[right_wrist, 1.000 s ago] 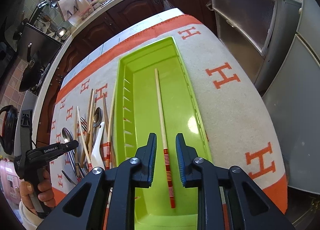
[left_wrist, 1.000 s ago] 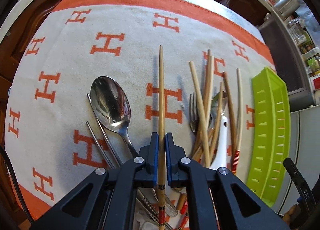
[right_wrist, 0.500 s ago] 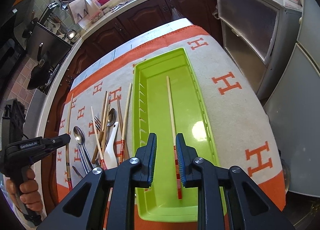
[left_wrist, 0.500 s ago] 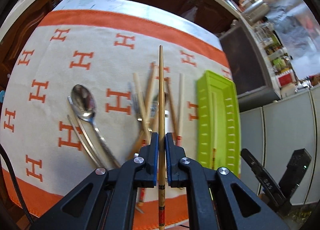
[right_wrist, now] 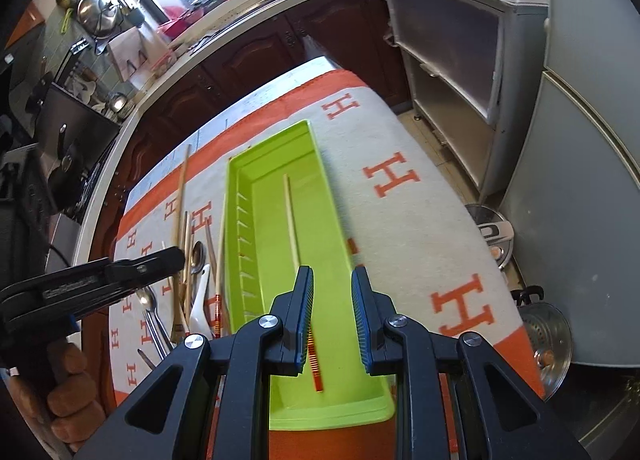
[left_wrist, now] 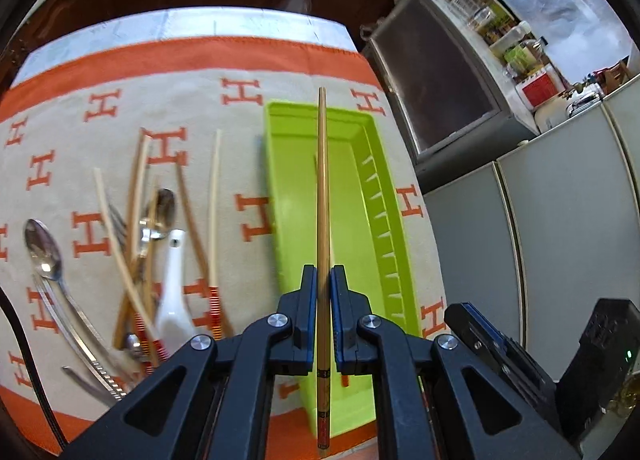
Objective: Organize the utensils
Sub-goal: 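Carry a plain wooden chopstick into the green tray with the left gripper and release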
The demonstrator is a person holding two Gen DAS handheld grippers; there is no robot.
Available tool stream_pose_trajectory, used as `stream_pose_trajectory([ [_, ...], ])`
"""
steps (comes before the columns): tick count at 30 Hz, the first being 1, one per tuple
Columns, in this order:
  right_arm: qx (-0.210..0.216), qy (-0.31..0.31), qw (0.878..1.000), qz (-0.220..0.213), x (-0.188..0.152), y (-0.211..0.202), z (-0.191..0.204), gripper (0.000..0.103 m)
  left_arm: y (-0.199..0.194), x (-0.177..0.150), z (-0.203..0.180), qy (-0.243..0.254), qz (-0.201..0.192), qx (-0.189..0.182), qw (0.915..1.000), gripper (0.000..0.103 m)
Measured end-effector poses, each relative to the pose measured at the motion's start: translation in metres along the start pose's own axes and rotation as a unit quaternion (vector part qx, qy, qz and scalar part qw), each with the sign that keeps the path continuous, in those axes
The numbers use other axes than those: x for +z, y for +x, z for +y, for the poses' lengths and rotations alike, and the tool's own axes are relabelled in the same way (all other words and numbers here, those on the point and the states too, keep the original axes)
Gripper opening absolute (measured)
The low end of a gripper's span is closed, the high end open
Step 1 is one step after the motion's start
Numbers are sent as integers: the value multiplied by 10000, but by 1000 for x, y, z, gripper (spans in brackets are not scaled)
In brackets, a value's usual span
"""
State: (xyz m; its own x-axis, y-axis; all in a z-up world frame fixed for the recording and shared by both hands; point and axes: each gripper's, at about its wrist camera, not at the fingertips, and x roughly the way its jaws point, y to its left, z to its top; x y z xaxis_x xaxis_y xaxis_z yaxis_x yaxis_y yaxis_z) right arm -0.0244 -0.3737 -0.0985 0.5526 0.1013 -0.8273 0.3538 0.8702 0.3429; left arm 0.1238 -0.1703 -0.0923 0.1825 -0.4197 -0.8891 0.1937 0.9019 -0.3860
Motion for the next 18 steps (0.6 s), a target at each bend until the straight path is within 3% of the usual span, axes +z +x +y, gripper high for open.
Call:
stream_pose_trajectory([
  [5,-81,120,9999,8,0,-1,-13,20,25,2,-15,151,146,133,9997,8],
  [7,-91,136,9999,11,0,0,-14,20,28,0,-21,283,177,148,9993,22],
  [11,-80,146,9999,32,-1,3,-14,20,19,-6,-26,565,54,250,9981,30],
  [13,-72,149,9998,62,-2,7,-12,20,7,-12,-25,689,-61,314,9971,46],
  [18,-8,82,9999,149,-7,14,-2,20,-21,-27,-15,821,-460,542,9941,61],
])
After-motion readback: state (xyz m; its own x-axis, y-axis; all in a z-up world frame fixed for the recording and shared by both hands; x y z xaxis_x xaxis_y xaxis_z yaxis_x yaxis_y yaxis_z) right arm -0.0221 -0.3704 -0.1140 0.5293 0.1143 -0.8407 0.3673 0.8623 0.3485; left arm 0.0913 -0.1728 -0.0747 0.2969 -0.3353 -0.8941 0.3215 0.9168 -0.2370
